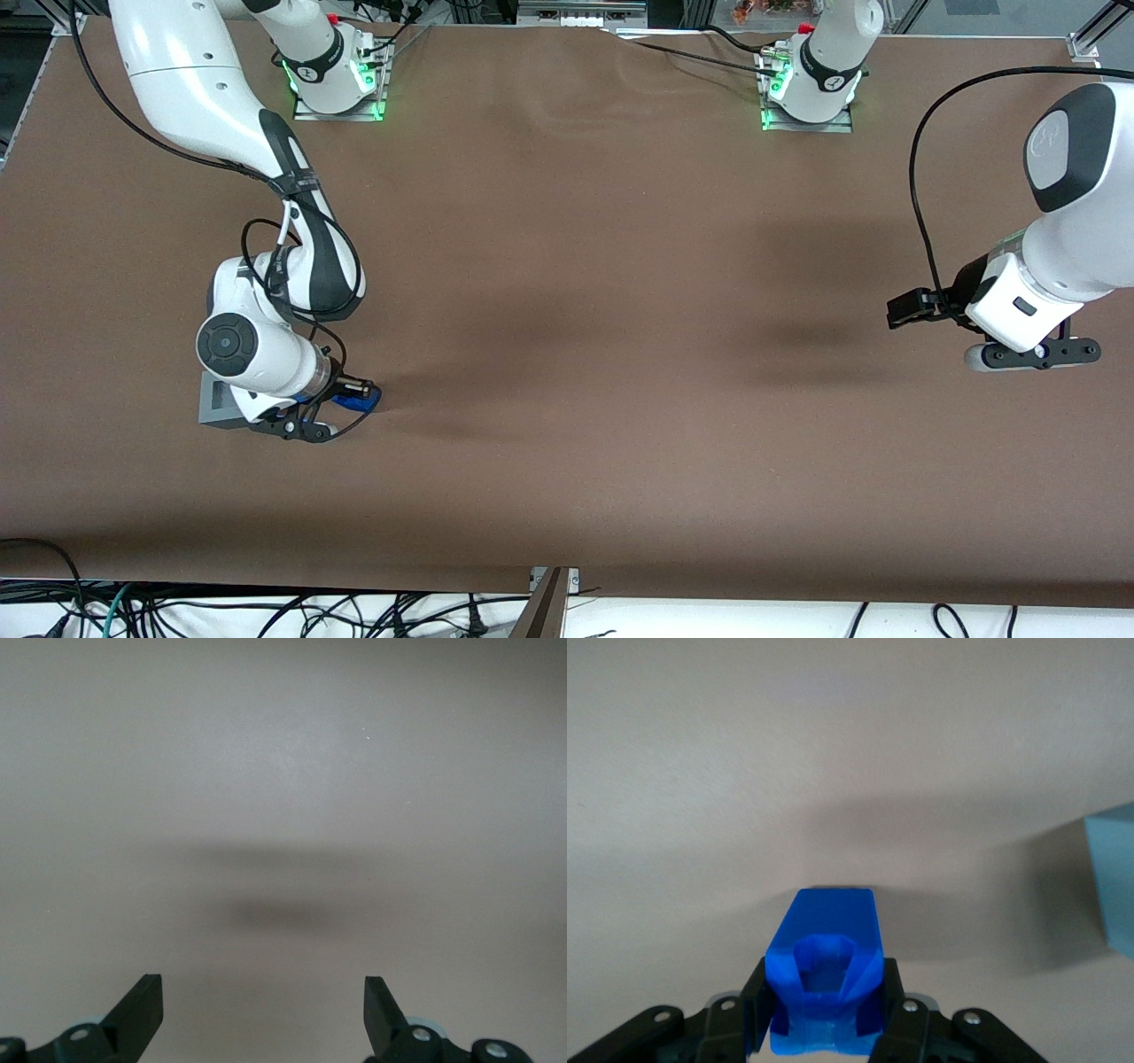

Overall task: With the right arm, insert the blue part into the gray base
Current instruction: 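Lift the blue part and carry it over the gray base's socket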

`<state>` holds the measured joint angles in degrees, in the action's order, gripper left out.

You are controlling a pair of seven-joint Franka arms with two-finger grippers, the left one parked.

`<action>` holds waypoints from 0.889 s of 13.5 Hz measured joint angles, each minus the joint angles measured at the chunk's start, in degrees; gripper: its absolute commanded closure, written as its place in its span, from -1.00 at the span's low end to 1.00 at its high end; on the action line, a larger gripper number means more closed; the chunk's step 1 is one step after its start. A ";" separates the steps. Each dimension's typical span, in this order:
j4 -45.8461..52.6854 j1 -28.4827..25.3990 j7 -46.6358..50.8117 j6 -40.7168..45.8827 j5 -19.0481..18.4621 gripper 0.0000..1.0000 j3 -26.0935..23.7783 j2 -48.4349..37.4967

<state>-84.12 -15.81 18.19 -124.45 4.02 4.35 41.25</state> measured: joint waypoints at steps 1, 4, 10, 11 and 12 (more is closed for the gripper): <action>1.55 0.00 -1.83 2.03 -0.01 0.48 0.36 -0.16; 7.33 0.61 -10.95 10.66 -0.01 0.47 3.51 -0.94; 8.90 8.94 -31.62 14.43 0.01 0.46 5.08 -2.20; 8.90 9.62 -33.39 15.10 0.01 0.46 5.14 -2.25; 8.90 10.11 -34.80 15.56 0.01 0.46 5.21 -2.30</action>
<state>-75.22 -5.70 -16.61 -108.88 4.03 9.56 38.96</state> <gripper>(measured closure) 0.498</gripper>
